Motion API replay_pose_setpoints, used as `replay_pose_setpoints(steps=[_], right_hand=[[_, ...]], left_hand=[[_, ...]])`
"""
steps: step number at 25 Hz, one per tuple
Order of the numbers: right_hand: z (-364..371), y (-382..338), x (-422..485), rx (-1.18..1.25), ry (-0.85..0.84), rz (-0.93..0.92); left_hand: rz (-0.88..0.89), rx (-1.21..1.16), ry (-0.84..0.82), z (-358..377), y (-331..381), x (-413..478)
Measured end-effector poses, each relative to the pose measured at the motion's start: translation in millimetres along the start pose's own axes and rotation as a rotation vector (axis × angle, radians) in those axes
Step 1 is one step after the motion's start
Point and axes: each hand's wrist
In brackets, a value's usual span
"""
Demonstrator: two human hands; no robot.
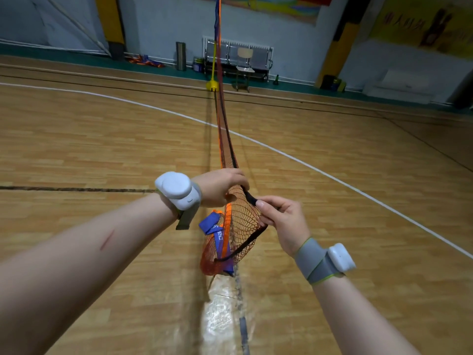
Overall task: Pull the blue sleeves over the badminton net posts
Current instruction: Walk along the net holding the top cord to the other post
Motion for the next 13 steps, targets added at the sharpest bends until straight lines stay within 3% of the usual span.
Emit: replay_pose_setpoints(steps=[4, 8, 13], right_hand=[[-24, 1, -6, -0.035, 0.001, -0.002], [-45, 13, -15, -0.249, 0.019, -0.034], [-68, 49, -24, -0.292, 0.054, 0.117]], left_hand=[[0.006, -0.076, -0.045, 1, 35, 4], [-0.091, -0.068, -0.053, 1, 53, 2], [-0.172, -0.069, 0.031, -13, 64, -12]])
Point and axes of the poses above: each hand's wrist, its own x-axis towards the middle knuckle, its own z-axis out of the palm, y = z × x, and after that the axes turned 15 degrees about x, right-handed
